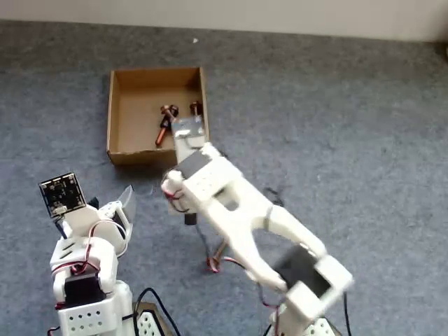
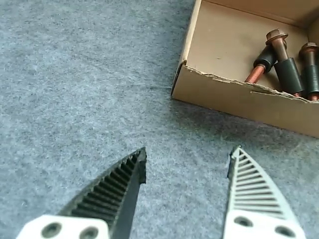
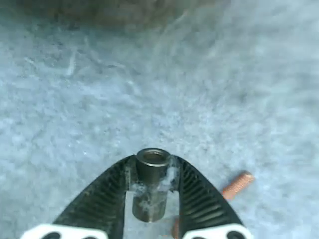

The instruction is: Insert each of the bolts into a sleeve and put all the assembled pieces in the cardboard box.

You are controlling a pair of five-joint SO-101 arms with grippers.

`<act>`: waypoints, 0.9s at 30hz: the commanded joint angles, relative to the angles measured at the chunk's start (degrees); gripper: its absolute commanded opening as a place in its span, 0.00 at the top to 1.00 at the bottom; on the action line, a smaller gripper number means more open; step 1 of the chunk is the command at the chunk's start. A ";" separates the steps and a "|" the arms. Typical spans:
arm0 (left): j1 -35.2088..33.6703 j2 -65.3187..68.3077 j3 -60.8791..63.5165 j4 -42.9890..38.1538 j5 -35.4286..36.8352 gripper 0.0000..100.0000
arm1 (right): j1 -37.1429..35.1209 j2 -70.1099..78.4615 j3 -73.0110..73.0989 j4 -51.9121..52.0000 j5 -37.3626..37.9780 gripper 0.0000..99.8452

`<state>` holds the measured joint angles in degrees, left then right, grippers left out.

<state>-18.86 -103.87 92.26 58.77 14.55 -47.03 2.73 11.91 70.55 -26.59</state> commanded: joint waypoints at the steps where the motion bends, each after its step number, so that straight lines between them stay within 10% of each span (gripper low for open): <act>1: -0.48 -0.40 -0.31 -0.79 -0.53 0.72 | 4.44 -14.37 5.23 1.10 2.90 0.99; 13: 10.15 -0.13 -2.42 -0.44 -12.13 0.72 | 28.62 -43.56 30.55 -2.33 3.60 0.99; 27: 26.59 0.22 -22.20 18.29 -23.47 0.72 | 46.29 -51.30 53.32 -26.59 3.60 0.99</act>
<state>3.12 -103.96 74.77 75.56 -6.02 -4.84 -46.68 65.45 47.96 -23.52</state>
